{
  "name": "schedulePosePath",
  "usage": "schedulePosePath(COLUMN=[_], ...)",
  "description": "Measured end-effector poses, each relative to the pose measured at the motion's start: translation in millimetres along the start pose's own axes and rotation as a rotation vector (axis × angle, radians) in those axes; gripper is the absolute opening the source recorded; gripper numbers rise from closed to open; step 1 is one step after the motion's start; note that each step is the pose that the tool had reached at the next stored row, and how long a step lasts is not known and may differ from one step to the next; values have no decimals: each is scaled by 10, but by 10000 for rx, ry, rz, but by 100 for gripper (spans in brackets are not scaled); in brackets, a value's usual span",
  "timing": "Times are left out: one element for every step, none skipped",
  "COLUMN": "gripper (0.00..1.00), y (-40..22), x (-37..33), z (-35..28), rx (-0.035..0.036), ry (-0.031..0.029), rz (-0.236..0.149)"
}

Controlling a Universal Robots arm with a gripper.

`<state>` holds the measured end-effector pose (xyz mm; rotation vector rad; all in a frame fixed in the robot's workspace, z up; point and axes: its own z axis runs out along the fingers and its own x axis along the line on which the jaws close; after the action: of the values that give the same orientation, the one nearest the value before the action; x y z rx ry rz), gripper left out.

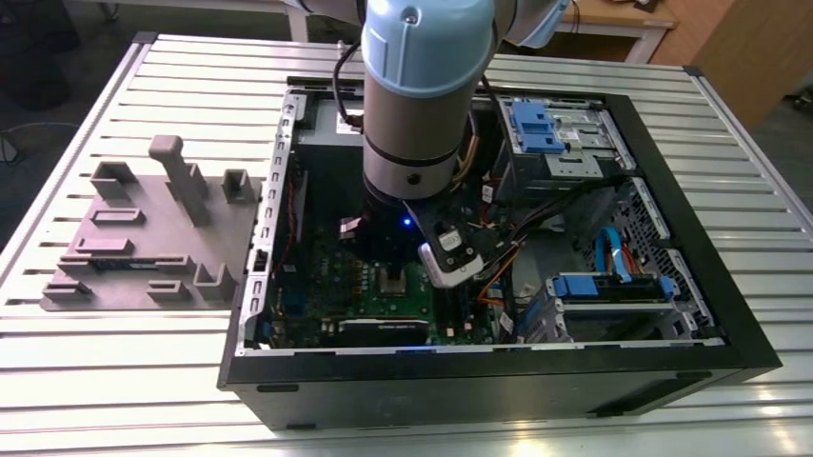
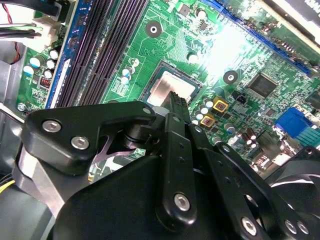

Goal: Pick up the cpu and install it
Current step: 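Close the cpu cover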

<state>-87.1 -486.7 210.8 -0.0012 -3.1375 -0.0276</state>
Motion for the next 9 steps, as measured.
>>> schedulePosePath(gripper=[10,10,10,10,10,10,10,10,10], y=[0,0,0,0,0,0,0,1,1], x=[0,0,0,0,0,0,0,0,0], z=[0,0,0,-2,-10,-19,-28,-37,-44], rx=[-1,0,0,-1,1,1,0,0,-1], ry=[4,4,4,4,6,5,5,5,5], rz=[0,0,0,1,0,0,0,0,0])
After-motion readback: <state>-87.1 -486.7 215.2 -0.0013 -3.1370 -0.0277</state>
